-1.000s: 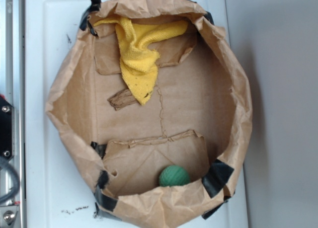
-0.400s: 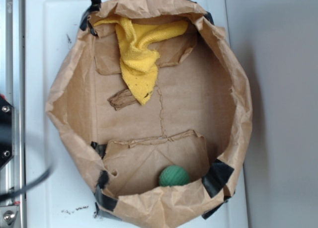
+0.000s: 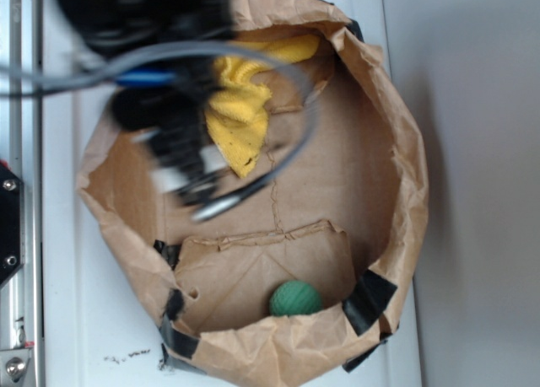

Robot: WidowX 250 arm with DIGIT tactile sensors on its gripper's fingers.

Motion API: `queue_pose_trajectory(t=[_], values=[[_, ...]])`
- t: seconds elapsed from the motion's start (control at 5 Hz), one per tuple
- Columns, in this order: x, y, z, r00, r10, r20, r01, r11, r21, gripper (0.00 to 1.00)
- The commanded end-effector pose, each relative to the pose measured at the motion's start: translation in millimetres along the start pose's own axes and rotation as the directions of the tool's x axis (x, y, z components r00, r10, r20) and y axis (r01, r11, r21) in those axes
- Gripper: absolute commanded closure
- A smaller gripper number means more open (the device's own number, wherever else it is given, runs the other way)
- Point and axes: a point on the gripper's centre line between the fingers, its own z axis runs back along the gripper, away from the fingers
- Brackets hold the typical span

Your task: Grab the yellow cloth.

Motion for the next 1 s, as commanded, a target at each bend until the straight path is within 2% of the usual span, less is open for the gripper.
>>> queue_pose_trajectory(t=[0.0, 0.2, 0.4, 0.6, 0.8], values=[[45.6, -7.2, 3.5, 0.991, 0.038, 0.129, -0.04, 0.999, 0.011, 0.0], [45.6, -7.2, 3.5, 0.991, 0.038, 0.129, -0.04, 0.999, 0.011, 0.0], [57.1, -5.9, -22.9, 0.958, 0.215, 0.188, -0.206, 0.976, -0.063, 0.0], [60.9, -2.2, -53.0, 0.92, 0.33, 0.21, -0.321, 0.944, -0.08, 0.0], [57.0, 7.9, -69.9, 0.918, 0.346, 0.195, -0.342, 0.938, -0.058, 0.0]])
